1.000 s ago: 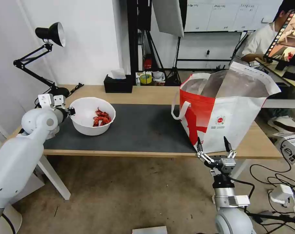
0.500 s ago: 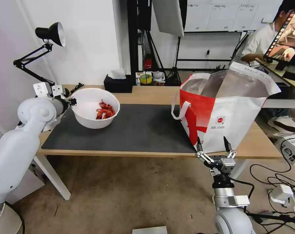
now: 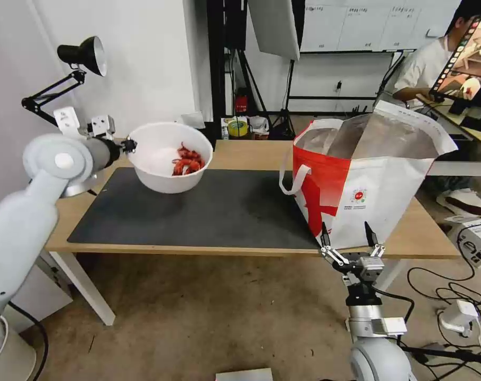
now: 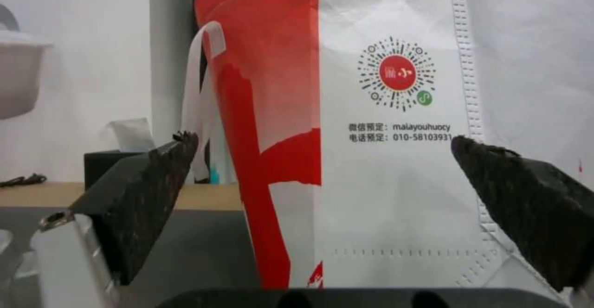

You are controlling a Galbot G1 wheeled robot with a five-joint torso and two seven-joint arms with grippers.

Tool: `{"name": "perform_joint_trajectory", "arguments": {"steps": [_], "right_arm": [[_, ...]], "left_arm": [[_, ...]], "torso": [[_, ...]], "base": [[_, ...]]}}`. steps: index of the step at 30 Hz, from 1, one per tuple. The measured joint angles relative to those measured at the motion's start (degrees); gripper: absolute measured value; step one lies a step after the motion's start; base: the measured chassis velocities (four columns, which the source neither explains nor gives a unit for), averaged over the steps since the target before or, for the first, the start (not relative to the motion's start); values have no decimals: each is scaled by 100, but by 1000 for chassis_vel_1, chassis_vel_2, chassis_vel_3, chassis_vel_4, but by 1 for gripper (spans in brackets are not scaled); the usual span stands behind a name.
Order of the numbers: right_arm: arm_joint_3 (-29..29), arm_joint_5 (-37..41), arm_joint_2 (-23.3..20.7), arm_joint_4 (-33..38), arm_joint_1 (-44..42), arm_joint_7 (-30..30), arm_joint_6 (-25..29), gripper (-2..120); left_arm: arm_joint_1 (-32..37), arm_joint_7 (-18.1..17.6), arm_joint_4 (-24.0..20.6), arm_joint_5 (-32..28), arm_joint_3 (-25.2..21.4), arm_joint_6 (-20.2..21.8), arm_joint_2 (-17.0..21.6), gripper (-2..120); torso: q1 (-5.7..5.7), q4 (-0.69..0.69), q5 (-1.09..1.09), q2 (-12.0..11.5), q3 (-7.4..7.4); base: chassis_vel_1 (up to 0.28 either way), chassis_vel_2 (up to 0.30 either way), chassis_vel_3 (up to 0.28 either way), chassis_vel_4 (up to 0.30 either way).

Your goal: Pick up the trash from the table and place it into the takeout bag.

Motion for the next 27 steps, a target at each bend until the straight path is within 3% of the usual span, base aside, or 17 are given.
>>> {"name": "perform_joint_trajectory", "arguments": {"steps": [8, 27], "right_arm": [[0, 0, 0, 8, -7, -1, 0, 100], [24, -9, 8, 110, -114, -10, 0, 100]], "left_arm": [[-509, -325, 95, -436, 343, 0, -196, 0], [-1350, -560, 428, -737, 856, 2, -820, 0]], "torso": [[0, 0, 0, 0, 0], [0, 0, 0, -1, 1]], "base": [[0, 0, 0, 0], [0, 0, 0, 0]]}}
